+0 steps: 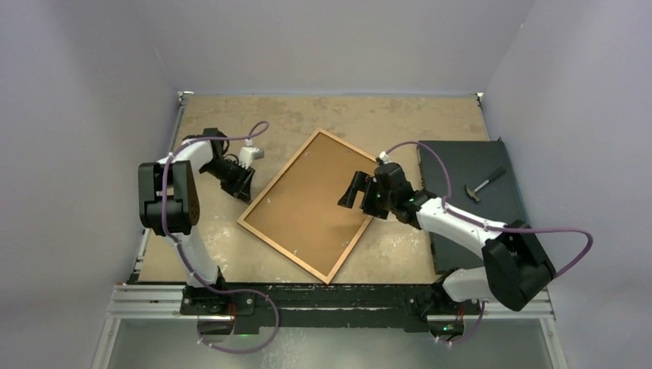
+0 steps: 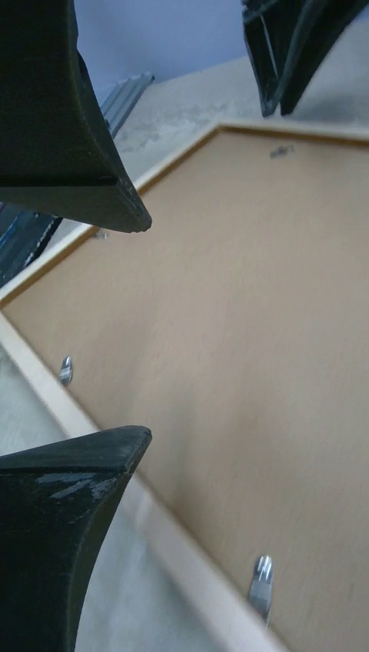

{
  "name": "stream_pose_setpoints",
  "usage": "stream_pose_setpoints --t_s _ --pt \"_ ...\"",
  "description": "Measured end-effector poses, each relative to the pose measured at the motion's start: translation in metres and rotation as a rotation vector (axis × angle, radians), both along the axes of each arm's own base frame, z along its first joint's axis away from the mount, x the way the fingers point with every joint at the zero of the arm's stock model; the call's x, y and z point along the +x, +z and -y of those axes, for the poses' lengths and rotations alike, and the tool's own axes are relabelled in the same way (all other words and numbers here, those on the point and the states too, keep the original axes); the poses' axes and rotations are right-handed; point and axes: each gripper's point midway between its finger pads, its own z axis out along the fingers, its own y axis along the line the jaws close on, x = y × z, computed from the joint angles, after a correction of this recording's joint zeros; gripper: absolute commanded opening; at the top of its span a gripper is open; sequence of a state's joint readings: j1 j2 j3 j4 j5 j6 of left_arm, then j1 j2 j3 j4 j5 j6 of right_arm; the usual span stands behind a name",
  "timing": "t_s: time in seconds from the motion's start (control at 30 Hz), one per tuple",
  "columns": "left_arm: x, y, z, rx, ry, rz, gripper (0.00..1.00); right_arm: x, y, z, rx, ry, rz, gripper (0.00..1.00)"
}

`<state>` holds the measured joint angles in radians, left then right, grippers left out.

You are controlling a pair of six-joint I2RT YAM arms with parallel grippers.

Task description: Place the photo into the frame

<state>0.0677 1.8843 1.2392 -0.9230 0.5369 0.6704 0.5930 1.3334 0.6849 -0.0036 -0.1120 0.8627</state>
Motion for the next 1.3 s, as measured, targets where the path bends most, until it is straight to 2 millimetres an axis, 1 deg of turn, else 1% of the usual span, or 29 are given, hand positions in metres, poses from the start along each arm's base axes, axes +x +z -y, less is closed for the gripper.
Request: stream_pose_setpoints --t_s 0.03,0.1,0.17,0.23,0.27,0.3,0.33,0.43,0.53,0.6,0.7,0.87,0.97,1.13,1.3 --pt "0.001 0.004 -0.001 -0.006 0.006 -0.001 0.36 0.002 0.006 -0.007 0.000 0.011 0.017 0.95" --pt "0.006 0.013 -0.006 -0.018 0.023 0.006 0.40 0.003 0.022 -0.032 0.012 0.067 0.055 0.92" --pt "0.016 0.026 -0.013 -0.039 0.040 0.035 0.44 0.004 0.037 -0.067 0.041 0.141 0.097 0.88" --pt "0.021 0.037 -0.016 -0.067 0.045 0.060 0.45 0.004 0.047 -0.101 0.071 0.211 0.138 0.86" --pt "0.021 0.040 -0.016 -0.082 0.041 0.066 0.46 0.003 0.047 -0.113 0.078 0.239 0.150 0.86" --pt "0.020 0.043 -0.014 -0.094 0.038 0.070 0.45 0.002 0.048 -0.129 0.088 0.272 0.168 0.85" --pt "0.017 0.044 -0.012 -0.107 0.031 0.066 0.45 0.002 0.046 -0.140 0.091 0.295 0.177 0.85" --pt "0.003 0.038 -0.003 -0.132 0.005 0.031 0.40 0.002 0.038 -0.172 0.096 0.367 0.196 0.84" --pt "-0.008 0.029 0.002 -0.149 -0.018 -0.008 0.32 0.005 0.026 -0.195 0.095 0.412 0.210 0.83" --pt "-0.013 0.022 0.003 -0.155 -0.024 -0.030 0.28 0.007 0.019 -0.204 0.097 0.429 0.213 0.83" --pt "-0.019 0.016 0.004 -0.160 -0.033 -0.051 0.23 0.011 0.010 -0.212 0.099 0.444 0.211 0.82" --pt "-0.019 0.010 0.004 -0.165 -0.043 -0.057 0.20 0.018 -0.002 -0.224 0.103 0.454 0.216 0.81" --pt "-0.021 0.003 0.006 -0.174 -0.049 -0.072 0.19 0.022 -0.009 -0.230 0.104 0.462 0.220 0.80" --pt "-0.023 0.002 0.009 -0.187 -0.050 -0.075 0.16 0.025 -0.021 -0.237 0.103 0.476 0.215 0.78" --pt "-0.025 0.001 0.011 -0.196 -0.047 -0.083 0.11 0.030 -0.021 -0.246 0.121 0.479 0.234 0.77"
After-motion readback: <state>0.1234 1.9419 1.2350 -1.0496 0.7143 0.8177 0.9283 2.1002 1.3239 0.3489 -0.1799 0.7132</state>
